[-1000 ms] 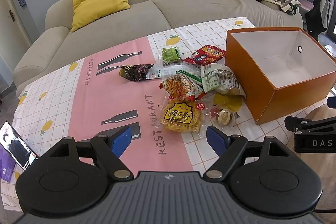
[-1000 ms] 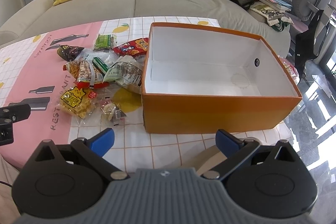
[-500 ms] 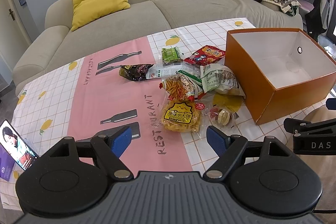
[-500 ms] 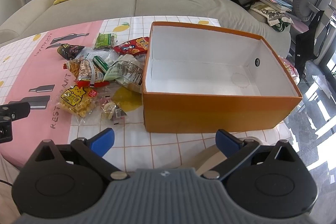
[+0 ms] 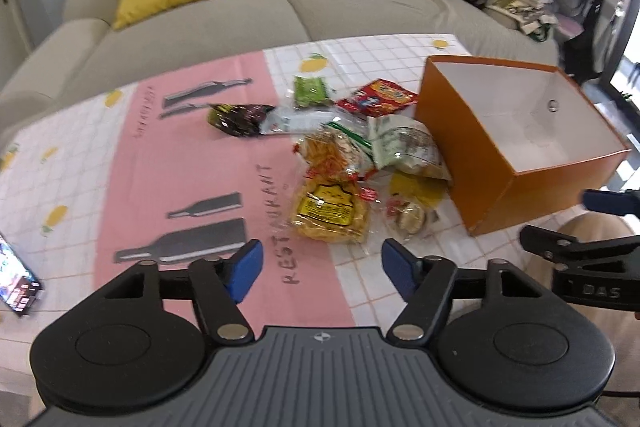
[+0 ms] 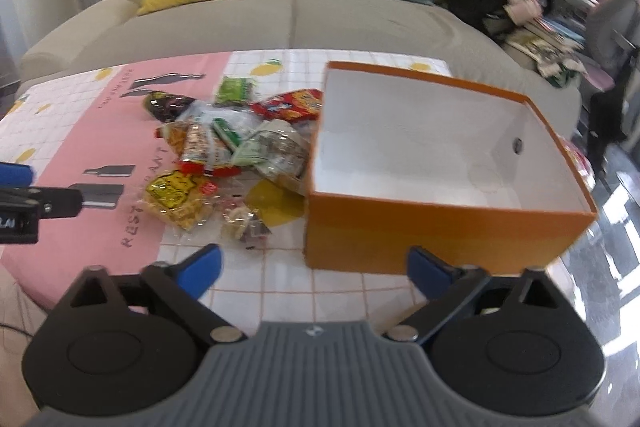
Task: Organize snacks
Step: 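Grasp the crispy stick bag with the right gripper while the left gripper reaches the yellow bun bag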
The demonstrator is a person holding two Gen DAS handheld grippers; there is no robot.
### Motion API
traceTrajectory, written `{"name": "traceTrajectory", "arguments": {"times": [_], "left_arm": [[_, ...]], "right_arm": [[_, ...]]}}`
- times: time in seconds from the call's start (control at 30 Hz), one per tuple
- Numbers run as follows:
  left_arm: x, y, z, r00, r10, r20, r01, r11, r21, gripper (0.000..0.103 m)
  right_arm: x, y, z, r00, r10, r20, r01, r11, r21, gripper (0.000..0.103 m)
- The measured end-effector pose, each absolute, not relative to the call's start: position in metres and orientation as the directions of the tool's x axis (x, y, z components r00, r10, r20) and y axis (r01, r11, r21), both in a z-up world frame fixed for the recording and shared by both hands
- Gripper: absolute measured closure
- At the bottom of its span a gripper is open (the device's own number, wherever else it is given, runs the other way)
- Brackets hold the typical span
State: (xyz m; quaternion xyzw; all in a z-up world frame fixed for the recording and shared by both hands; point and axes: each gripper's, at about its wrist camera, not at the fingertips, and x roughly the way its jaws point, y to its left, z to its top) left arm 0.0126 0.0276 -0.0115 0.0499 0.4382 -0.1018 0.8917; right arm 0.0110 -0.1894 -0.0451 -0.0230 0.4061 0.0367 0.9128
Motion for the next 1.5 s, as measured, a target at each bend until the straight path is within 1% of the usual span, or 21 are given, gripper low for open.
{"name": "traceTrajectory", "arguments": {"times": [0.07, 0.17, 0.23, 0.27, 0.3, 0.4, 0.53, 0.73, 0.87, 1.07, 1.17, 1.23, 1.33, 1.43, 1.5], "left_arm": [[0.018, 0.033, -0.014, 0.578, -0.158, -0.800, 0.223, 0.974, -0.031, 0.028], [0.028, 0.038, -0.018, 0.569, -0.195, -0.799, 0.234, 0.970, -0.070, 0.028], [0.034, 0.041, -0.020, 0.571, -0.219, -0.791, 0.249, 0.965, -0.087, 0.021], [0.038, 0.042, -0.021, 0.566, -0.235, -0.791, 0.261, 0.960, -0.098, 0.015], [0.042, 0.043, -0.023, 0.559, -0.247, -0.792, 0.271, 0.957, -0.107, 0.014], [0.057, 0.046, -0.030, 0.535, -0.255, -0.805, 0.282, 0.953, -0.115, 0.014], [0.075, 0.055, -0.039, 0.513, -0.252, -0.821, 0.275, 0.954, -0.121, 0.014], [0.095, 0.060, -0.057, 0.479, -0.246, -0.843, 0.300, 0.948, -0.106, 0.014], [0.105, 0.065, -0.067, 0.458, -0.259, -0.850, 0.288, 0.948, -0.134, 0.014], [0.113, 0.071, -0.077, 0.446, -0.287, -0.848, 0.298, 0.941, -0.162, 0.014], [0.115, 0.069, -0.081, 0.442, -0.298, -0.846, 0.314, 0.935, -0.165, 0.014], [0.116, 0.066, -0.084, 0.440, -0.303, -0.845, 0.326, 0.931, -0.164, 0.014], [0.118, 0.061, -0.088, 0.437, -0.310, -0.844, 0.342, 0.925, -0.163, 0.014], [0.119, 0.054, -0.092, 0.435, -0.319, -0.842, 0.359, 0.919, -0.163, 0.013], [0.120, 0.048, -0.093, 0.433, -0.325, -0.841, 0.380, 0.912, -0.157, 0.012]], "right_arm": [[0.014, -0.183, -0.045, 0.673, 0.072, -0.736, -0.129, 0.991, -0.021, 0.023], [0.020, -0.176, -0.044, 0.688, 0.106, -0.718, -0.185, 0.982, -0.032, 0.029], [0.026, -0.168, -0.044, 0.699, 0.129, -0.703, -0.223, 0.974, -0.043, 0.033], [0.031, -0.164, -0.044, 0.701, 0.144, -0.698, -0.243, 0.969, -0.045, 0.034], [0.036, -0.161, -0.045, 0.702, 0.158, -0.695, -0.264, 0.963, -0.047, 0.035], [0.052, -0.151, -0.046, 0.708, 0.186, -0.681, -0.311, 0.948, -0.065, 0.041], [0.079, -0.138, -0.052, 0.701, 0.210, -0.681, -0.366, 0.926, -0.091, 0.043], [0.122, -0.121, -0.062, 0.657, 0.259, -0.708, -0.405, 0.913, -0.042, 0.046], [0.145, -0.103, -0.074, 0.620, 0.284, -0.731, -0.444, 0.896, -0.029, 0.048], [0.175, -0.083, -0.100, 0.571, 0.274, -0.774, -0.447, 0.895, -0.012, 0.048], [0.183, -0.082, -0.112, 0.543, 0.266, -0.797, -0.434, 0.901, 0.005, 0.052], [0.187, -0.083, -0.117, 0.529, 0.268, -0.805, -0.423, 0.906, 0.023, 0.061], [0.188, -0.088, -0.119, 0.528, 0.281, -0.801, -0.412, 0.910, 0.048, 0.068], [0.185, -0.094, -0.116, 0.536, 0.281, -0.796, -0.402, 0.914, 0.052, 0.072], [0.183, -0.102, -0.109, 0.546, 0.299, -0.783, -0.381, 0.921, 0.085, 0.072]]}}
